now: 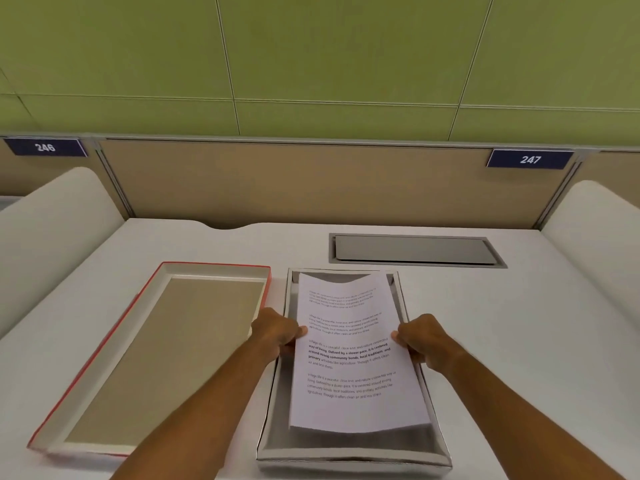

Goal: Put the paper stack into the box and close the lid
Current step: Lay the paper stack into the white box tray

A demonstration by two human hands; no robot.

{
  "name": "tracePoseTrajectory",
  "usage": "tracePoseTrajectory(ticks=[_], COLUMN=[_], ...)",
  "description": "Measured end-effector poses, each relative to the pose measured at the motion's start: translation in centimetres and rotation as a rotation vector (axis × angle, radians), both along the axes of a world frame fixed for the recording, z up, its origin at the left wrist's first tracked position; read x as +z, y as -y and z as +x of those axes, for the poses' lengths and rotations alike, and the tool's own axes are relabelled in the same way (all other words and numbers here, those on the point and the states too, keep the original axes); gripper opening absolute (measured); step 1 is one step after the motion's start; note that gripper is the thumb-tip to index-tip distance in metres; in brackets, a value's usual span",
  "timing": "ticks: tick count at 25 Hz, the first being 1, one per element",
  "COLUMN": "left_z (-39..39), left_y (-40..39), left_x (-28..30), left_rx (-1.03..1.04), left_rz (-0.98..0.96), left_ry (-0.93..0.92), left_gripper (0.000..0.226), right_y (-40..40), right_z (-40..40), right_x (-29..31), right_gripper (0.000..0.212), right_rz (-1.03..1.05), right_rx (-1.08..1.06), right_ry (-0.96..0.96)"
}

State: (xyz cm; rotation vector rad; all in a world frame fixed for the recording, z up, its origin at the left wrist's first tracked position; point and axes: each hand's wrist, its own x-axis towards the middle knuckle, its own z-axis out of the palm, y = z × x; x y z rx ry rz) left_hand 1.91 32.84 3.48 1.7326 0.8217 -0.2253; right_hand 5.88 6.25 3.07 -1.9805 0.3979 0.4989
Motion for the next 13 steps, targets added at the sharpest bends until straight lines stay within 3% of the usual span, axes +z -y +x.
tracePoseTrajectory(ticks=[8, 11, 13], left_z=[0.0, -0.2, -0.4], left_y=[1.6, 2.2, 2.6], left_x=[-0.2, -0.2, 0.0], left_rx=[-0.185, -0.253, -0.281], left_rz=[0.397, 0.408, 0.317], left_ry=[-0.004, 0.006, 0.022], left_gripper=[0.027, 0.022, 0.029], right_y=[-1.7, -1.9, -2.0], right_z=[-0.6, -0.5, -0.6], right_x=[-0.2, -0.3, -0.5], right_gripper=[0.014, 0.015, 0.013], right_rz=[-0.276, -0.354, -0.427], right_rx=[0.056, 0.116, 0.159], right_ry=[0.065, 0.074, 0.1])
